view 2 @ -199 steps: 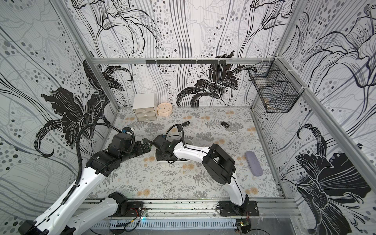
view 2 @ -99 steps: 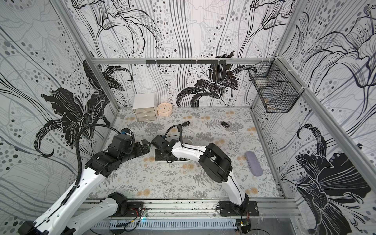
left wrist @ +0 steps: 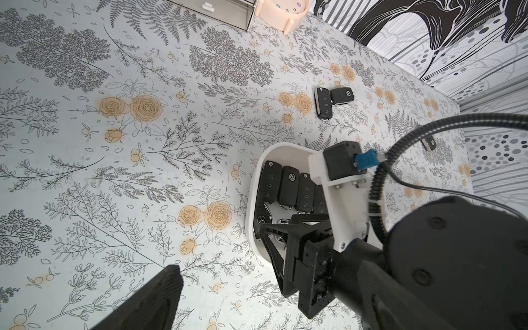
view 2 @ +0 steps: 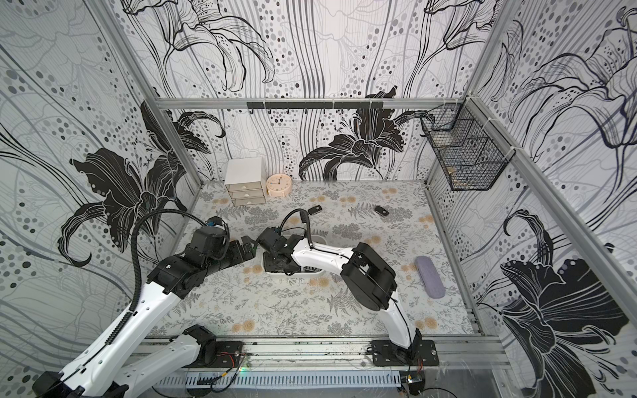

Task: Place the car key into the storage box
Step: Place the car key in the storage box.

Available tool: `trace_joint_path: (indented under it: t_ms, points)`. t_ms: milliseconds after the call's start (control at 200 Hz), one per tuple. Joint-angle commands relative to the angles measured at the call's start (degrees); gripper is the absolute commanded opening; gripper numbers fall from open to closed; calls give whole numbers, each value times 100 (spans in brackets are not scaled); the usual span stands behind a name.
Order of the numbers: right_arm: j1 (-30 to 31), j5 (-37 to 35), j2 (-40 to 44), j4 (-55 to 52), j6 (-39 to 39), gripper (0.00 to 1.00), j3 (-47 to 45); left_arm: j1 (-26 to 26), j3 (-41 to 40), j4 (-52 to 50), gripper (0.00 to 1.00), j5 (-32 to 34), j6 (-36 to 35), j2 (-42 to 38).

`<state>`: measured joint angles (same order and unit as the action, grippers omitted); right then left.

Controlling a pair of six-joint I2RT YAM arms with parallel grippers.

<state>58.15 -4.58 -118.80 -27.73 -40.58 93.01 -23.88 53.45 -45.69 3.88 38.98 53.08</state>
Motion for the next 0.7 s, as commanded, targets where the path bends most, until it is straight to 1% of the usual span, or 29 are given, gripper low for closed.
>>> trace_joint_path:
  t_ms: [0, 65, 150, 220, 315, 386, 441, 501, 696]
  points:
    - [-79, -399, 566, -198, 251, 67, 18, 23, 68, 304, 99, 34, -128, 87]
    - [-131, -491, 707, -207, 297, 70, -59, 28, 110, 345, 99, 26, -145, 186]
    - [-207, -615, 872, -215, 373, 70, -178, 28, 180, 387, 99, 25, -154, 337]
    - [-265, -709, 987, -216, 425, 74, -286, 32, 226, 437, 99, 33, -164, 475]
    - [-311, -608, 1017, -176, 609, 71, -330, 30, 261, 521, 99, 58, -171, 636]
    - [-313, -439, 929, -131, 686, 62, -278, 41, 271, 576, 99, 107, -148, 707]
    - [-313, -161, 821, 16, 776, 54, -252, 49, 297, 604, 99, 130, -139, 751]
    - [-313, 103, 677, 159, 797, 46, -215, 69, 330, 601, 99, 155, -130, 790]
    - [-304, 812, 113, 507, 838, 30, 72, 118, 367, 545, 99, 217, -136, 809]
